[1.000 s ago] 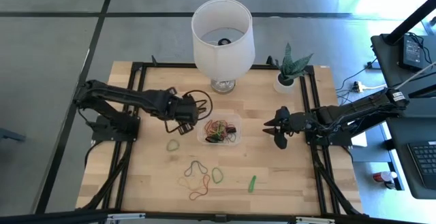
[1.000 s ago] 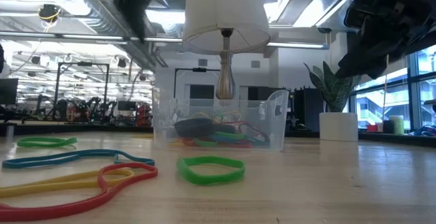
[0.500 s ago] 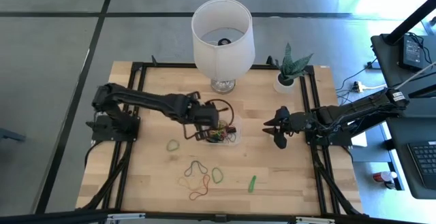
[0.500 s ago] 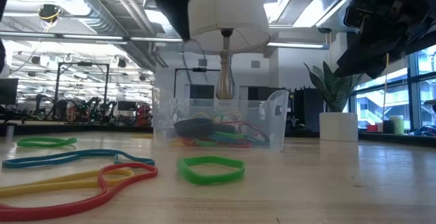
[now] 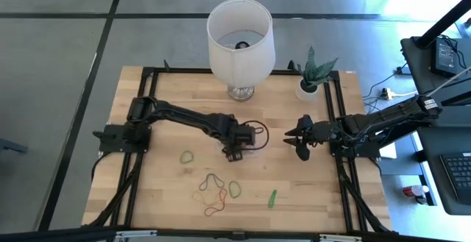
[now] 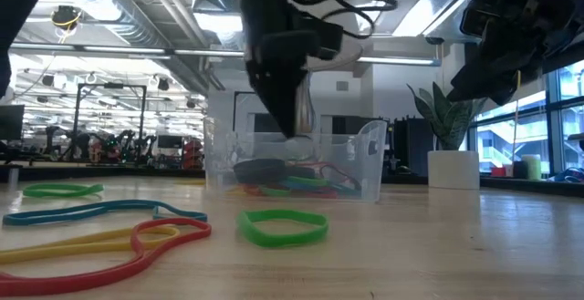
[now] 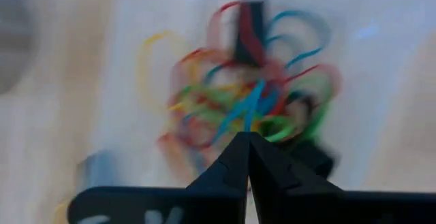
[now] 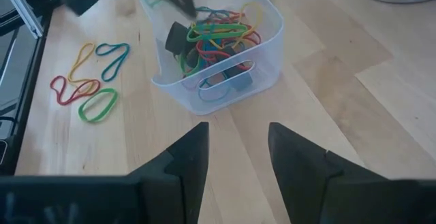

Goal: Pick and place rubber bands into bin
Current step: Put the left blue rubber band into the container, then put the left green rubber band into the container

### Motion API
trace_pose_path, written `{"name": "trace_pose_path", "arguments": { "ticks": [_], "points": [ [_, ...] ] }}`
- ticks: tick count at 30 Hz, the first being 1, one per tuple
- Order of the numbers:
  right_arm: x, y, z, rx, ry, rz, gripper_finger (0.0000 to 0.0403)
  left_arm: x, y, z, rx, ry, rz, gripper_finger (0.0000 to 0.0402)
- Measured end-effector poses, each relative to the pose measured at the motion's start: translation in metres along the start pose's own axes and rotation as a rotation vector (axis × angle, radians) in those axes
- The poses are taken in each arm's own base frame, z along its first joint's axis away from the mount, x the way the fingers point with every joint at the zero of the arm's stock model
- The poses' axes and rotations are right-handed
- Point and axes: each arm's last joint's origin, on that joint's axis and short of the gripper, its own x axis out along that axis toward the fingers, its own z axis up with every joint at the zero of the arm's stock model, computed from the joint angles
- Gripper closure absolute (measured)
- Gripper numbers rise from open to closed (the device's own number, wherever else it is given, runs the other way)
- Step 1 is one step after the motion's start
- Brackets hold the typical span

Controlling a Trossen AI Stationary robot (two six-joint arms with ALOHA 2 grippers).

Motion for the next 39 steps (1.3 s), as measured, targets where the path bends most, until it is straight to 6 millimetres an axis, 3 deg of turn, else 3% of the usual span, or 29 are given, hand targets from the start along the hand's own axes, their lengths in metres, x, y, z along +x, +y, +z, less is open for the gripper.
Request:
{"name": "trace_pose_path", "arguments": {
  "ticks": [5, 11, 15, 24, 31, 39],
  "points": [
    [0.000, 0.000, 0.000, 0.001, 0.001, 0.001, 0.0247, 0.005, -0.002, 0.009, -0.025, -0.052, -0.116, 0.0354],
    [0.000, 0.000, 0.000, 0.025, 0.001, 0.001, 0.0247, 0.006, 0.006, 0.011, -0.030, -0.043, -0.121, 0.0285],
    [0.000, 0.000, 0.000, 0.028, 0.002, 0.001, 0.0247, -0.006, 0.011, 0.010, -0.039, -0.058, -0.122, 0.0263],
    [0.000, 0.000, 0.000, 0.028, 0.004, 0.000, 0.0247, -0.069, 0.028, 0.008, -0.113, -0.211, -0.147, 0.0275],
    [0.000, 0.000, 0.000, 0.050, 0.004, -0.001, 0.0247, -0.073, 0.007, -0.004, 0.304, -0.180, -0.135, 0.0303],
    [0.000, -0.001, -0.001, 0.050, 0.013, -0.007, 0.0247, -0.077, -0.002, -0.023, 0.169, -0.048, -0.061, 0.0313]
  ]
}}
